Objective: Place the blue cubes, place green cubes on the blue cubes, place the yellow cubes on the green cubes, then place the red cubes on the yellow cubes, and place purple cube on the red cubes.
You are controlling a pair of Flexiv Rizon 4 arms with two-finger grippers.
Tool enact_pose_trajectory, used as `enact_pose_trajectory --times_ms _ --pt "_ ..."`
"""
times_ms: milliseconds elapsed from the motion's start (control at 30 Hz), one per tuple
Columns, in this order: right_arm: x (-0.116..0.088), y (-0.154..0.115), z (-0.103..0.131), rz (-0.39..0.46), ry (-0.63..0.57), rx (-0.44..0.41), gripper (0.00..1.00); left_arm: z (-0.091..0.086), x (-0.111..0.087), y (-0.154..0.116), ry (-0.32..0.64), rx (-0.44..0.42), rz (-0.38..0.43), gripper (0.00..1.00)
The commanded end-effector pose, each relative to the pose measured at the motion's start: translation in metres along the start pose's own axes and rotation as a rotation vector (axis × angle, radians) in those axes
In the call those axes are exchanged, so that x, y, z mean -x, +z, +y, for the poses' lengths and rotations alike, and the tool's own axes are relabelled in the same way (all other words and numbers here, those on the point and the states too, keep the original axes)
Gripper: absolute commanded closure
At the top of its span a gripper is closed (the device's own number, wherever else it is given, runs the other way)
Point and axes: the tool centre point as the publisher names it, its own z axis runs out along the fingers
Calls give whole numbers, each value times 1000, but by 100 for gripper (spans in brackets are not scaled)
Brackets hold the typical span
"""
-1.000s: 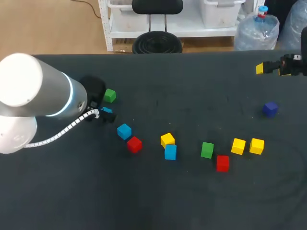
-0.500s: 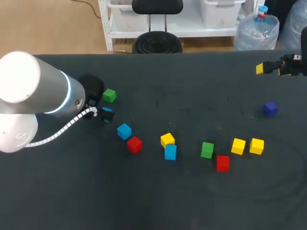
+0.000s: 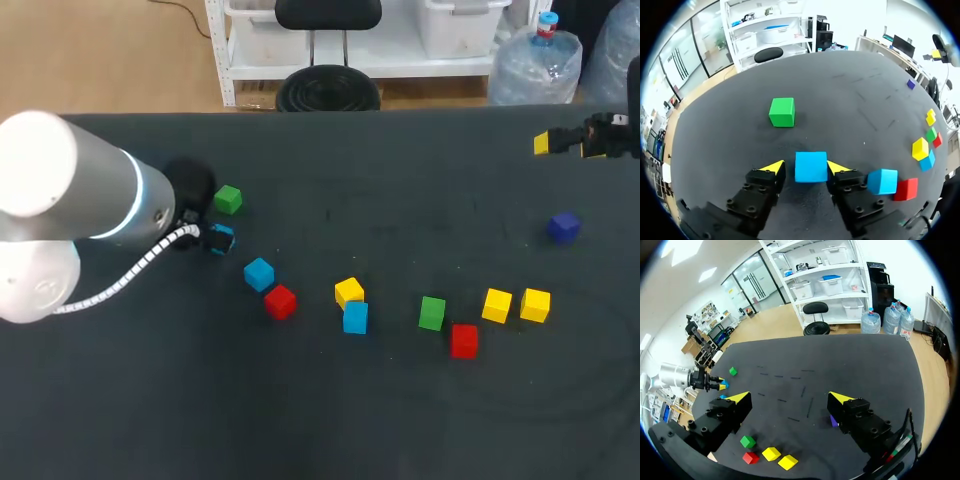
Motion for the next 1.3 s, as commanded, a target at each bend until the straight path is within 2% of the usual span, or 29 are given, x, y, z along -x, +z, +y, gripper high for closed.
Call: enact_pose_trajectory --times_ms 33,100,133,200,333,533,867,1133,1300 --pt "0 0 1 -1 1 -7 0 2 -3 1 1 -12 -2 59" --pt "0 0 1 -1 1 -7 0 2 -4 1 2 -14 -3 67" --pt "0 0 1 -1 1 -7 0 2 -4 0 2 -15 -5 75" --pt "0 0 1 -1 1 -7 0 1 -4 -1 6 -18 -11 100" --pt "0 0 1 -1 1 -7 0 1 -1 -7 33 -31 -22 100" --pt "0 0 1 -1 1 -7 0 -4 5 -21 121 -75 -18 100" --pt "0 0 1 -1 1 -7 0 -21 15 -47 432 -198 59 100" --pt "0 0 1 -1 1 -7 0 -32 17 -56 574 -266 88 100" --pt "0 0 1 -1 1 -7 0 -42 18 -57 624 -298 91 100"
